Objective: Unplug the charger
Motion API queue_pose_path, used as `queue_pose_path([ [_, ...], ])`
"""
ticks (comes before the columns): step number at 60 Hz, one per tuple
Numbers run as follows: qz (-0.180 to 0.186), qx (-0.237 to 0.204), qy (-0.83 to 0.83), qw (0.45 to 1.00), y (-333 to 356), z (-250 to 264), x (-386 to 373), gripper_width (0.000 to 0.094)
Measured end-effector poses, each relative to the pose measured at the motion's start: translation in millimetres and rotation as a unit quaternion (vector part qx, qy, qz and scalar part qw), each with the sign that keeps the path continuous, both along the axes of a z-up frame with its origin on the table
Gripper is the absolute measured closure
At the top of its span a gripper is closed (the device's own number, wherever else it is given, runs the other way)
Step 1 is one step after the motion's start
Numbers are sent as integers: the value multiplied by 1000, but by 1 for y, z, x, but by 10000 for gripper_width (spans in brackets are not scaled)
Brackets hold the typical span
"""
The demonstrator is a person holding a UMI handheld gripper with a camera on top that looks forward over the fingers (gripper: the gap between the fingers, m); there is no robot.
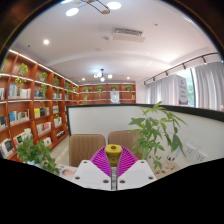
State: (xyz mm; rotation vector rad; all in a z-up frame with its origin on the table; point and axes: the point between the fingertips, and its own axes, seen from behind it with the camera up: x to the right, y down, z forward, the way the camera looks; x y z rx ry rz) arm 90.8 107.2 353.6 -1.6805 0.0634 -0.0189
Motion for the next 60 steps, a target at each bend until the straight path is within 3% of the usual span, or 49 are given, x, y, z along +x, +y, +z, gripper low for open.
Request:
queue_pose_path([
  [6, -23, -29, -2, 999, -4, -23, 32, 887],
  [14, -11, -146, 33, 989, -3, -144, 57, 881],
  [17, -19, -189, 40, 981, -25, -217, 36, 882],
  [19, -17, -218, 38, 975, -14, -225, 70, 882],
  [24, -12, -269, 60, 961, -30, -291, 57, 851],
  [34, 9, -326, 81, 942, -35, -346, 72, 819],
  [44, 13, -335, 103, 937, -33, -360, 71, 717],
  [53, -6, -322, 65, 944, -31, -342, 86, 405],
  [60, -18, -280, 43, 959, -33, -289, 89, 159],
])
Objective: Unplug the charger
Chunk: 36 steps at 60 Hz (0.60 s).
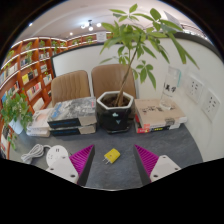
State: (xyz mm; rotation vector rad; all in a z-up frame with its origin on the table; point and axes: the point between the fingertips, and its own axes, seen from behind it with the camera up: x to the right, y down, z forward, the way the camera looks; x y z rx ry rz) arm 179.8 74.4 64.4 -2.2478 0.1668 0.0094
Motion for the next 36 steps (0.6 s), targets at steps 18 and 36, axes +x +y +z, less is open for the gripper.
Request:
queue_pose_path([
  [18, -10, 156, -5, 988, -70, 186, -67, 81],
  [36, 33, 143, -27, 989, -181, 197, -168, 80],
])
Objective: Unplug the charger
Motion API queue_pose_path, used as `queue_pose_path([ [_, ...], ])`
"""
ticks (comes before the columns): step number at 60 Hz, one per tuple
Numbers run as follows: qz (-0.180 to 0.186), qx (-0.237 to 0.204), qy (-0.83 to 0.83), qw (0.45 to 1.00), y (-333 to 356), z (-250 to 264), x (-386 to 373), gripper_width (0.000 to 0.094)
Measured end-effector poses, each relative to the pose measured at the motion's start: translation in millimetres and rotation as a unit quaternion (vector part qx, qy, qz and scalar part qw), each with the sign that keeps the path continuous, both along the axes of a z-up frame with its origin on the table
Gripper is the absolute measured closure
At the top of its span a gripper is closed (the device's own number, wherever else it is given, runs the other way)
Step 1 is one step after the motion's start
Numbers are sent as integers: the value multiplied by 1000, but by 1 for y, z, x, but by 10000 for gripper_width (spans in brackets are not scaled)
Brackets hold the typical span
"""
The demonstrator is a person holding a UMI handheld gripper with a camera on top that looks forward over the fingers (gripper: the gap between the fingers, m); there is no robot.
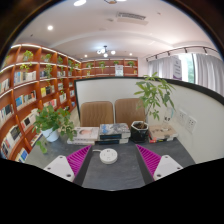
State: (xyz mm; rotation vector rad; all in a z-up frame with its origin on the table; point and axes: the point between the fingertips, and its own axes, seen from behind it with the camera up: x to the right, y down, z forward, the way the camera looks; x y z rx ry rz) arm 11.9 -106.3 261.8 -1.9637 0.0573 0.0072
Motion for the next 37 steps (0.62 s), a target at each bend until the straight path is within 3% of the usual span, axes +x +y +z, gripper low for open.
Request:
queue_pose_path([
  [16, 40, -19, -8, 999, -52, -19, -47, 79],
  [37, 33, -27, -4, 999, -75, -26, -47, 78],
])
